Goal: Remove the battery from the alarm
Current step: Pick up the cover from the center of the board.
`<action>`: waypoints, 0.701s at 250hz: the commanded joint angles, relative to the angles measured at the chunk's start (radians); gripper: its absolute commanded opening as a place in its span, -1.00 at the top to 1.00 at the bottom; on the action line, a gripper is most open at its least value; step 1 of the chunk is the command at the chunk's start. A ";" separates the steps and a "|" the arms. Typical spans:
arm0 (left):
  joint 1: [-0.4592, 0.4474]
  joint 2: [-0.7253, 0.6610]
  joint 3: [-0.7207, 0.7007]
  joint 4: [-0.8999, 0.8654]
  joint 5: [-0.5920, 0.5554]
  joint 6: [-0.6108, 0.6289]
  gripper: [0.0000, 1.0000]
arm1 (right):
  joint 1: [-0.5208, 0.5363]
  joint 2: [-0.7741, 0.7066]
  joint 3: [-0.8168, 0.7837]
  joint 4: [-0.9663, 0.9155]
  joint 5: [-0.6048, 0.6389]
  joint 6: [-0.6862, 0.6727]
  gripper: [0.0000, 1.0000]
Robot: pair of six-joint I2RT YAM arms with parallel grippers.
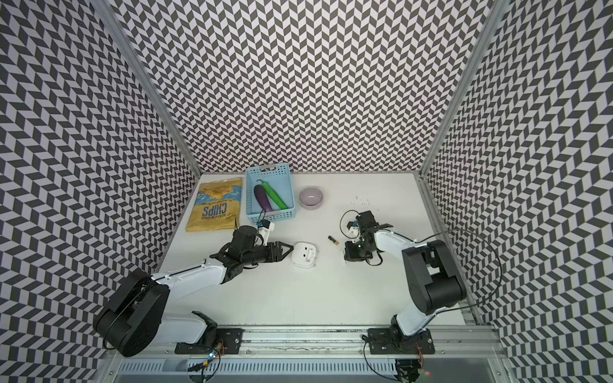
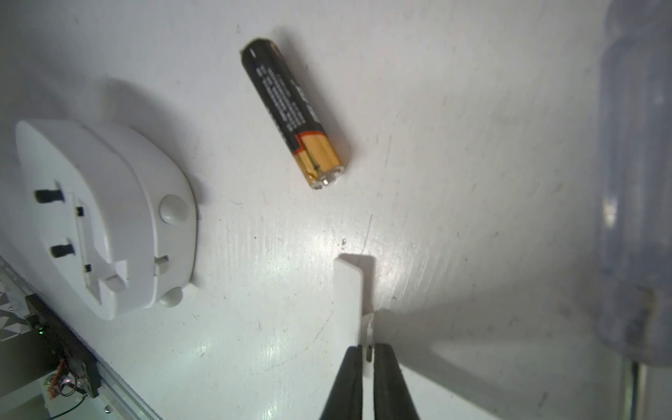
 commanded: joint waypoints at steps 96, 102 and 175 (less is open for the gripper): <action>0.004 -0.001 0.017 -0.011 -0.012 0.018 -0.25 | -0.004 0.042 -0.004 0.044 -0.046 -0.033 0.63; 0.004 -0.002 0.017 -0.012 -0.013 0.018 -0.26 | -0.004 0.041 -0.004 0.043 -0.050 -0.035 0.62; 0.004 -0.003 0.019 -0.016 -0.016 0.020 -0.25 | -0.005 0.050 -0.005 0.052 -0.077 -0.038 0.61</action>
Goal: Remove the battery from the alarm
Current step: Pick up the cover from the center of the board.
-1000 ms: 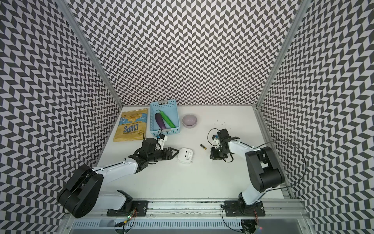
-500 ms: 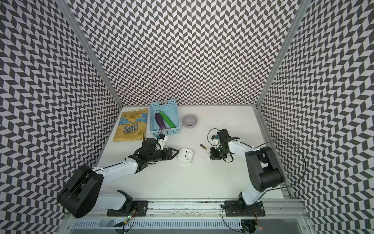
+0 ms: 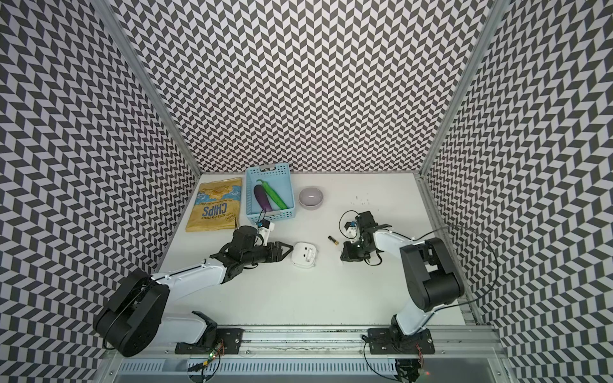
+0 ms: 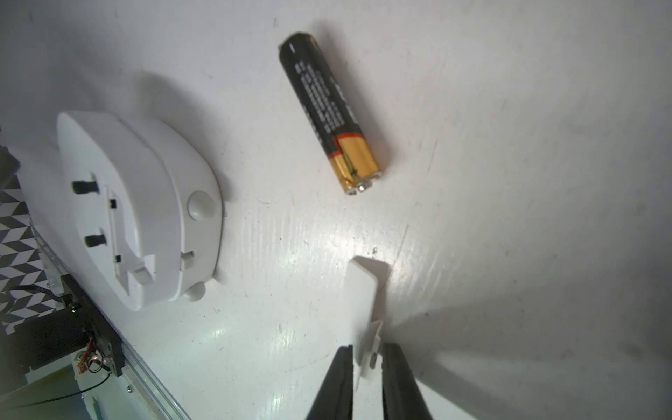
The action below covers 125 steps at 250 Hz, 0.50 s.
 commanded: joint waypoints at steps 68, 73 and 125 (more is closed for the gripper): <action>0.004 -0.006 0.019 -0.018 -0.013 0.016 -0.25 | -0.005 0.029 -0.003 0.024 -0.012 -0.017 0.71; 0.003 -0.005 0.018 -0.018 -0.013 0.017 -0.25 | -0.005 0.030 -0.003 0.023 -0.013 -0.017 0.72; 0.004 0.000 0.016 -0.015 -0.013 0.016 -0.25 | -0.004 0.021 -0.003 0.023 -0.029 -0.015 0.79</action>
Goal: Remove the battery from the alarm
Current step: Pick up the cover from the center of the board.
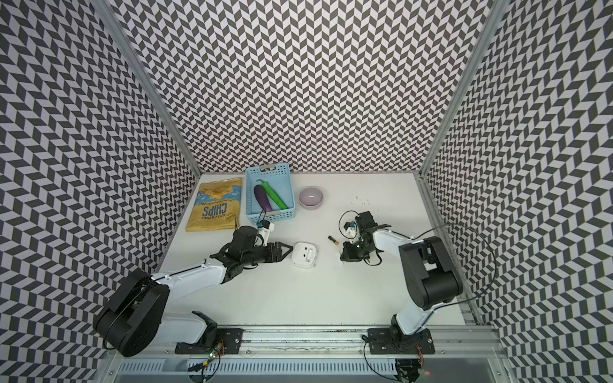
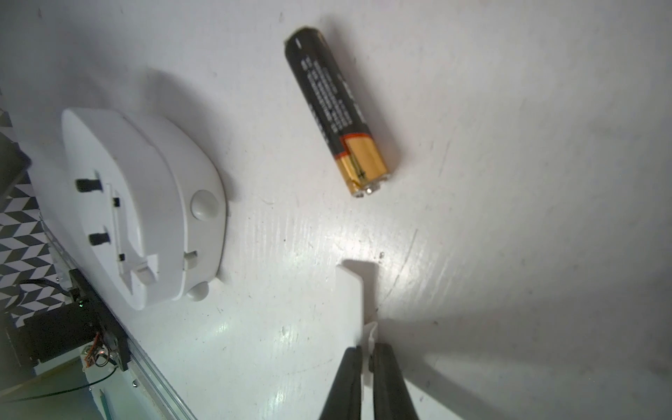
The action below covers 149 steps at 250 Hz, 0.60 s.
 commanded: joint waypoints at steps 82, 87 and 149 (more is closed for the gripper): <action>0.005 0.017 0.011 0.006 0.025 0.009 -0.26 | -0.005 -0.039 -0.014 0.026 -0.070 0.002 0.91; 0.004 0.018 0.010 0.009 0.029 0.008 -0.26 | -0.004 -0.043 -0.016 0.028 -0.078 0.004 0.92; 0.003 0.092 -0.004 0.111 0.104 -0.031 -0.25 | -0.004 -0.138 -0.064 0.091 -0.172 0.061 0.97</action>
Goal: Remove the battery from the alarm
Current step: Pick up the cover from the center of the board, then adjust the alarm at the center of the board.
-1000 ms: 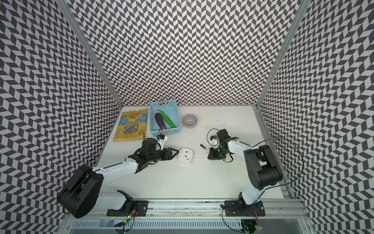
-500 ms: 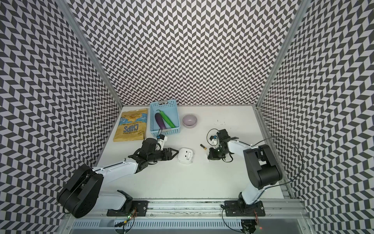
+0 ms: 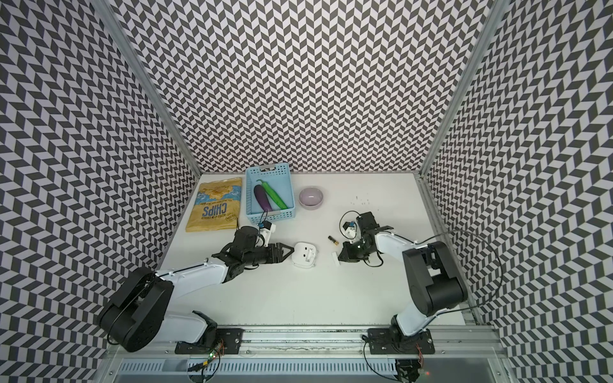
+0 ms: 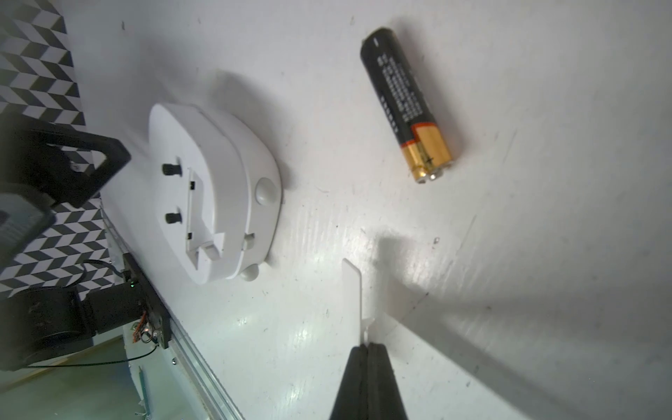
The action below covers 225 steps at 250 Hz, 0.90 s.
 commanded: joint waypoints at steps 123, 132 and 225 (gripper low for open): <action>-0.073 0.150 0.028 0.182 0.100 -0.066 -0.23 | 0.059 -0.329 -0.258 0.460 -0.155 0.648 1.00; -0.084 0.156 0.028 0.189 0.098 -0.071 -0.23 | 0.076 -0.333 -0.242 0.437 -0.124 0.654 1.00; -0.092 0.076 -0.026 0.187 0.007 -0.116 -0.25 | 0.207 -0.153 0.014 0.184 0.100 0.454 1.00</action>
